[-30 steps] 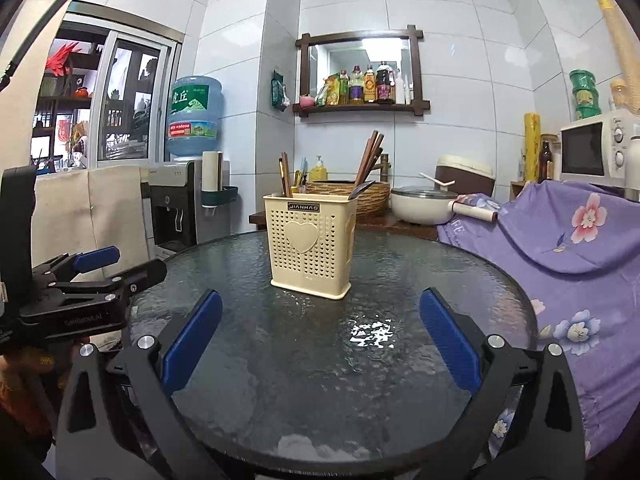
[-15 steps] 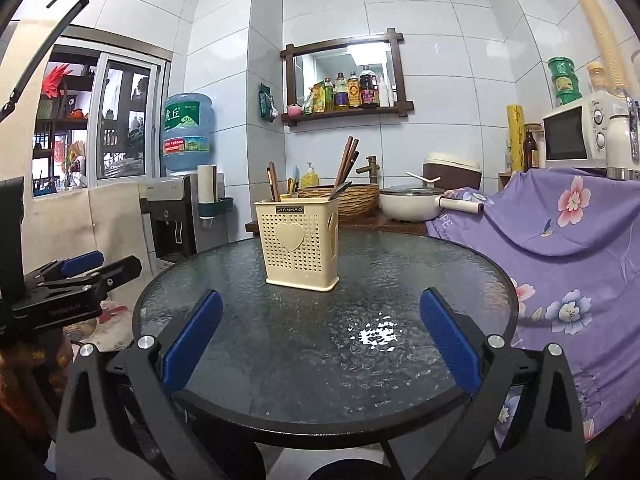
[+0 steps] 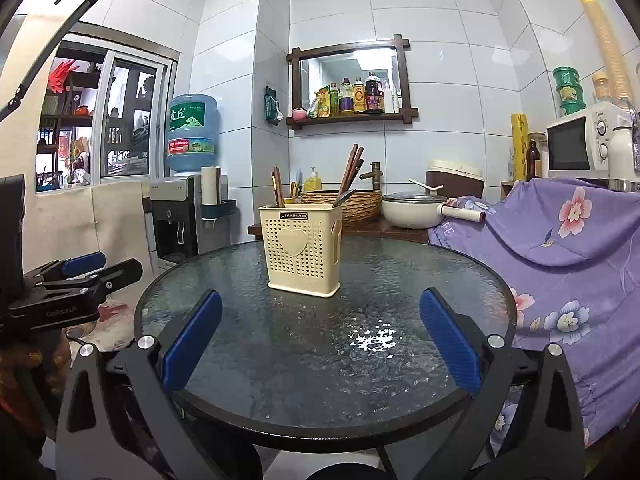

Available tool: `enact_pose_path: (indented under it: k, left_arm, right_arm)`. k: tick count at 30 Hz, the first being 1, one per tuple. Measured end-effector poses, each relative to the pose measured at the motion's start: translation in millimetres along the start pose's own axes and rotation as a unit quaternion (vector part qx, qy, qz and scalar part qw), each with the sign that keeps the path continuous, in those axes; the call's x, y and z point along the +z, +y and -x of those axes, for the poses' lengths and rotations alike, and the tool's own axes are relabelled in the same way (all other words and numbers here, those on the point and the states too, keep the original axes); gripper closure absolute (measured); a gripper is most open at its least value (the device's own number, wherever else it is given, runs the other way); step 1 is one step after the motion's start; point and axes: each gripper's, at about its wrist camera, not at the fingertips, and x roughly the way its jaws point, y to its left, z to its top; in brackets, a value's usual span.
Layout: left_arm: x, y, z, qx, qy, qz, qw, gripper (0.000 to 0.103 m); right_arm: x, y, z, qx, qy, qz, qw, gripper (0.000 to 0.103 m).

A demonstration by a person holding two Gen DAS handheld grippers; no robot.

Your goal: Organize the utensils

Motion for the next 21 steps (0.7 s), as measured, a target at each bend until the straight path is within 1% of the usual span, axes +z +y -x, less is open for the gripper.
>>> enact_pose_path:
  k: [9,14,21]
  left_arm:
    - [2.0,-6.1,5.2,0.005,-0.008,-0.017,0.9998,0.006]
    - [2.6,-3.9,4.9,-0.002,-0.005,-0.008,1.0000,0.006]
    - [4.0,-5.8,5.0,0.000,-0.005,-0.016,0.9999,0.006]
  right_arm:
    - [2.2,0.5,-0.5,0.003,-0.002,0.001,1.000,0.006]
    - [3.1,0.7,0.5,0.003,0.000,0.002,1.000,0.006]
    - [3.3,-0.2,-0.2,0.002,0.001,0.001,1.000,0.006]
